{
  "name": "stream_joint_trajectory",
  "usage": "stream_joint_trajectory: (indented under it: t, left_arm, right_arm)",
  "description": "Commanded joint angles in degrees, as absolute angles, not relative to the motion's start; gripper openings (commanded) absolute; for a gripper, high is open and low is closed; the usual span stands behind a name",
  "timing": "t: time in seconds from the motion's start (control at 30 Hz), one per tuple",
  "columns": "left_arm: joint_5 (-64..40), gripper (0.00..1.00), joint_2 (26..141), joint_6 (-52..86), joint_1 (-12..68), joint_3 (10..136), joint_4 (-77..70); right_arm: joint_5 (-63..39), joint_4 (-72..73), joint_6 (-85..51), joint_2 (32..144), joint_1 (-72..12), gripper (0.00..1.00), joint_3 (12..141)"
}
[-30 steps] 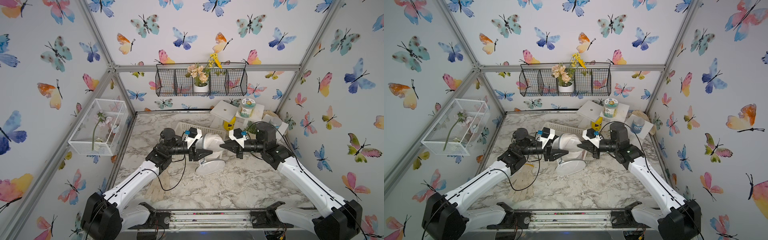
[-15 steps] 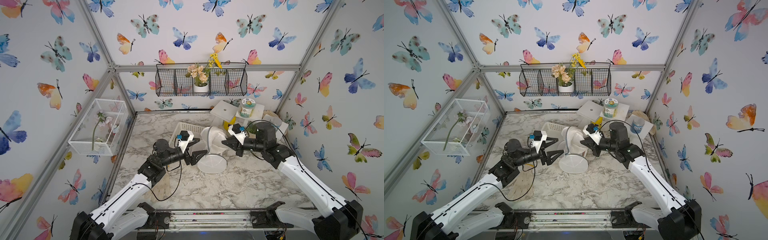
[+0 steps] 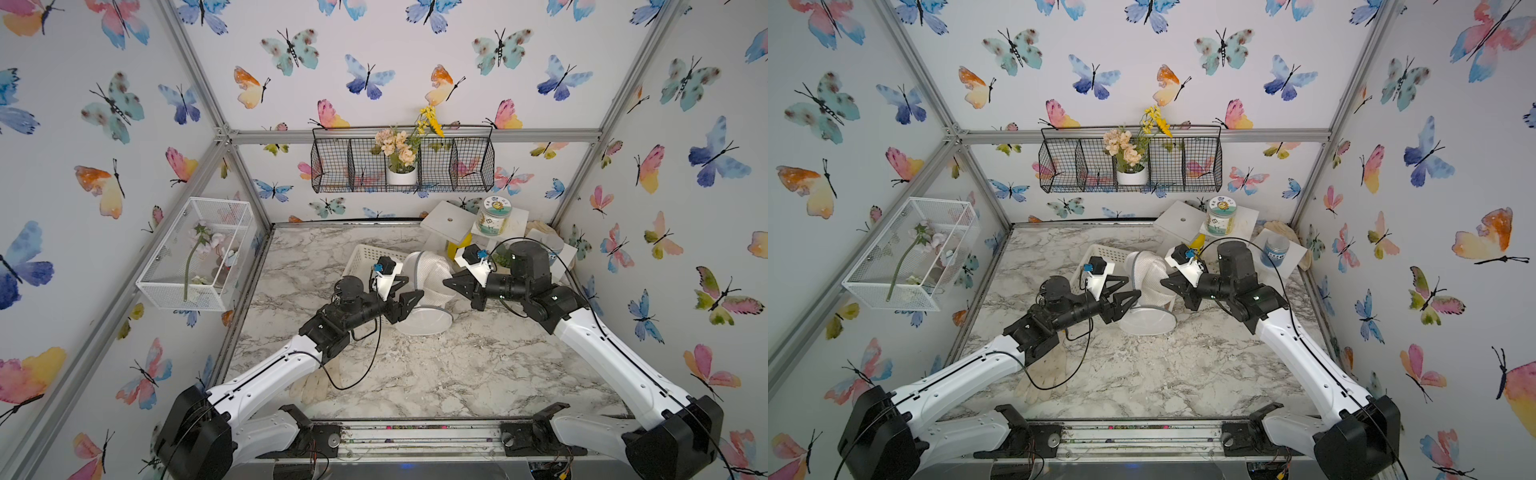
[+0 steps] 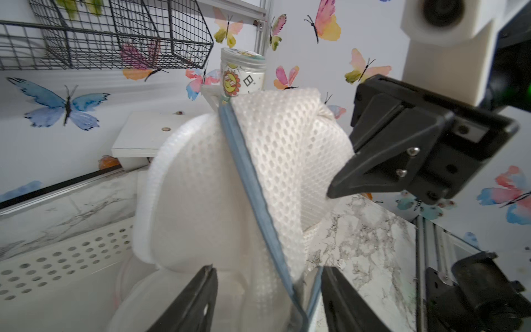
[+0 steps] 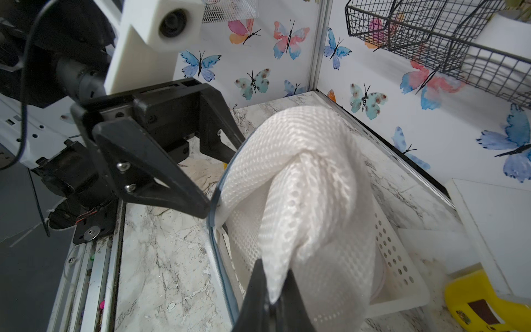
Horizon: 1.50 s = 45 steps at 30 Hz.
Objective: Turn the laundry bag inside out
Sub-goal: Turn over the laundry bag.
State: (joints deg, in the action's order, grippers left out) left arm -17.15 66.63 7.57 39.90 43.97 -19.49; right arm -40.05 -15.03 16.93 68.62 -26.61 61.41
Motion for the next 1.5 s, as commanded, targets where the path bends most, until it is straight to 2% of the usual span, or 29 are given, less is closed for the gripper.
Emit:
stream_joint_trajectory:
  t: [0.0,0.1,0.23,0.27,0.5,0.73,0.9,1.0,1.13,1.2,1.23,1.27,1.33,1.47]
  left_arm:
    - [-13.0,0.5,68.0,7.5,40.1,46.1,-21.0]
    - [-14.0,0.35,68.8,7.1,40.1,46.9,-21.0]
    - [-15.5,0.02,68.7,6.2,40.1,47.6,-20.6]
    - [-15.7,0.0,68.4,5.6,40.0,48.0,-19.8]
    - [-18.4,0.0,62.5,1.8,35.9,52.0,-11.7]
    - [-23.3,0.0,67.7,0.8,27.7,61.3,1.9]
    - [-26.9,0.0,73.0,-0.9,25.8,63.1,6.7]
    - [-30.0,0.0,75.3,-0.5,25.3,62.8,6.2]
    - [-34.6,0.0,76.5,-0.3,25.3,60.9,4.6]
    - [-36.2,0.09,75.9,0.8,25.3,58.9,2.5]
    - [-36.8,0.19,75.6,1.6,25.3,57.9,1.3]
    - [-37.3,0.25,75.3,2.2,25.3,56.9,0.4]
    - [-38.1,0.32,74.6,2.9,25.3,55.4,-0.8]
    - [-38.9,0.34,73.2,4.1,25.3,52.3,-3.7]
  right_arm:
    - [-42.0,-15.9,16.5,68.3,-26.7,0.02,63.0]
    - [-41.9,-15.9,16.5,67.9,-26.7,0.02,62.8]
    - [-40.4,-16.3,16.5,67.1,-26.7,0.02,62.3]
    - [-39.0,-16.7,16.7,66.9,-26.7,0.02,62.3]
    - [-28.5,-29.4,25.2,68.0,-26.7,0.02,63.6]
    - [-37.6,-33.5,34.7,63.6,-27.2,0.02,61.2]
    - [-41.9,-34.4,39.2,61.1,-27.3,0.03,63.0]
    - [-44.3,-32.1,38.3,59.7,-27.3,0.03,64.2]
    - [-41.4,-19.6,27.0,57.7,-27.3,0.03,63.0]
    - [-39.4,-11.5,18.8,56.7,-27.3,0.03,60.9]
    - [-39.1,-8.1,15.5,56.5,-27.2,0.03,60.0]
    - [-38.9,-5.4,12.3,56.5,-27.3,0.02,59.1]
    - [-38.1,-1.5,7.2,56.8,-27.3,0.02,57.9]
    - [-33.4,1.9,0.4,58.3,-27.3,0.03,57.3]
